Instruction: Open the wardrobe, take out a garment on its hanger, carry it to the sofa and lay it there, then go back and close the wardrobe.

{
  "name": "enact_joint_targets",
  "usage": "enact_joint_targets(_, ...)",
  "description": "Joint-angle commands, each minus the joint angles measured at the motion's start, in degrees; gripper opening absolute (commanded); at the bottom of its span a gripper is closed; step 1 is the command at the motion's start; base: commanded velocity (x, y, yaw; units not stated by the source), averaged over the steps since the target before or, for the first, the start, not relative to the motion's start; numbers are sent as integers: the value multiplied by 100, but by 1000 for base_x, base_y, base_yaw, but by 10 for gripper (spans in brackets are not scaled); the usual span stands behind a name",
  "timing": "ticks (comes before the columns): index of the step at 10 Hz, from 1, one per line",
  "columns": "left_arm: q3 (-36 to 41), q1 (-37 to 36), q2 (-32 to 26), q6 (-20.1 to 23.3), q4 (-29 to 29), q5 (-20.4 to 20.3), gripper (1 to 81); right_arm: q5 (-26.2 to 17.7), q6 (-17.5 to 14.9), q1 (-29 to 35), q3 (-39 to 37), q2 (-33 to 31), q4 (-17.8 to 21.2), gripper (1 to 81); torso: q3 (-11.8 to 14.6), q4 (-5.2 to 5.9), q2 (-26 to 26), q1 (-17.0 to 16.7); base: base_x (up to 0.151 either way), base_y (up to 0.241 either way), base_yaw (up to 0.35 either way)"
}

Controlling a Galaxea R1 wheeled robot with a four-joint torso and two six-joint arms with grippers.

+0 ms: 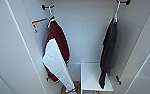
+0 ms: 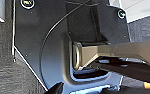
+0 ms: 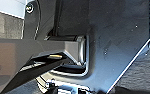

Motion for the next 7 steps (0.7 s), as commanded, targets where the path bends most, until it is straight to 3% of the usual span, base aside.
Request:
enact_joint_targets(1, 31, -101, 13, 52, 77, 322, 811, -285, -10, 138, 29, 34, -57, 811, 0, 0, 0, 0, 78, 0, 0)
enact_joint_targets(7, 40, -109, 31, 69, 77, 349, 811, -285, -36, 139, 46, 52, -66, 811, 0, 0, 0, 2, 78, 0, 0)
